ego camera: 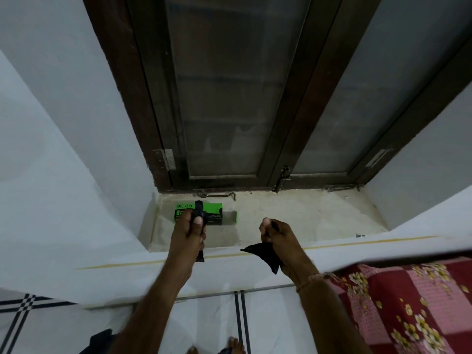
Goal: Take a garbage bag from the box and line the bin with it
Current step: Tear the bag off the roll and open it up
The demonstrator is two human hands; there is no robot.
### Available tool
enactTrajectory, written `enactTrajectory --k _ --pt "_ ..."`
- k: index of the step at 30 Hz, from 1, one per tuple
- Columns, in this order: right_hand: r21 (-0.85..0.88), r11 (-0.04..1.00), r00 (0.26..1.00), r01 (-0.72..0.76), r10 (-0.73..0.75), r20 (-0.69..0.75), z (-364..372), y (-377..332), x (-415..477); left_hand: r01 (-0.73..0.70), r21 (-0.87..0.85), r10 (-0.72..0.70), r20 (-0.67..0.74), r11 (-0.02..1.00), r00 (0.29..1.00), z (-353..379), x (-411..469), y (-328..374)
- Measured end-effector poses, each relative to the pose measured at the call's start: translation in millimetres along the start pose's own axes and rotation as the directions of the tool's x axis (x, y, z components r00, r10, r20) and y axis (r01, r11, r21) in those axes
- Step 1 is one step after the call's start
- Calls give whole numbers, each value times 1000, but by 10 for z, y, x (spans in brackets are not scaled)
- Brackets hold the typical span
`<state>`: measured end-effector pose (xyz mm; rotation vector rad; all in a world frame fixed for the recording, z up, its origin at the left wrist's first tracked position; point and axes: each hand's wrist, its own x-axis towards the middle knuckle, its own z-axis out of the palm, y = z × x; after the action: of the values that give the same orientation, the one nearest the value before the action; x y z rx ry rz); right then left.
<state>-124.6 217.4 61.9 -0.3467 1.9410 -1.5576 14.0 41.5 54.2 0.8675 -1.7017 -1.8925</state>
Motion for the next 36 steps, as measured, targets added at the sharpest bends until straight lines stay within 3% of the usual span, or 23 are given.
enactTrajectory --k 5,8,10,12,14,18,22,25,28,32,34,35,36 --pt "-2 1000 993 0 0 -116 68 59 11 -19 151 20 -3 988 1000 -4 29 -72" --pt "-45 999 966 -13 1 -258 -74 66 15 -131 422 159 -30 897 987 -180 33 -79" --pt "36 998 940 -50 59 -335 -364 58 33 -162 491 224 -69 856 972 -403 31 -44" --pt "216 976 966 -40 93 -241 -478 23 30 -95 333 114 -39 938 993 -393 17 39" --pt "273 962 992 -20 54 -118 -272 -110 -27 53 100 -60 62 993 996 -142 -37 105" --pt "-20 998 996 58 -57 63 211 -262 -131 179 -156 -167 90 971 982 140 -3 91" --pt "-106 991 968 86 -58 246 352 -114 -202 281 -451 -255 118 847 960 167 56 86" --pt "-95 974 964 205 -184 192 518 2 -237 279 -503 -263 104 818 959 209 40 53" --pt "32 973 973 230 -231 18 473 76 -227 282 -438 -309 10 854 951 202 31 -53" --pt "145 975 985 168 -162 -51 340 73 -215 295 -263 -301 19 919 953 261 -5 -56" --pt "187 973 989 136 -123 -79 244 102 -122 170 -64 -175 -93 983 980 282 28 -6" --pt "191 974 990 119 -101 -101 185 128 -55 62 123 -41 -167 990 985 262 72 -12" --pt "189 975 989 114 -93 -116 116 154 31 -41 373 124 -202 927 971 228 146 -29"
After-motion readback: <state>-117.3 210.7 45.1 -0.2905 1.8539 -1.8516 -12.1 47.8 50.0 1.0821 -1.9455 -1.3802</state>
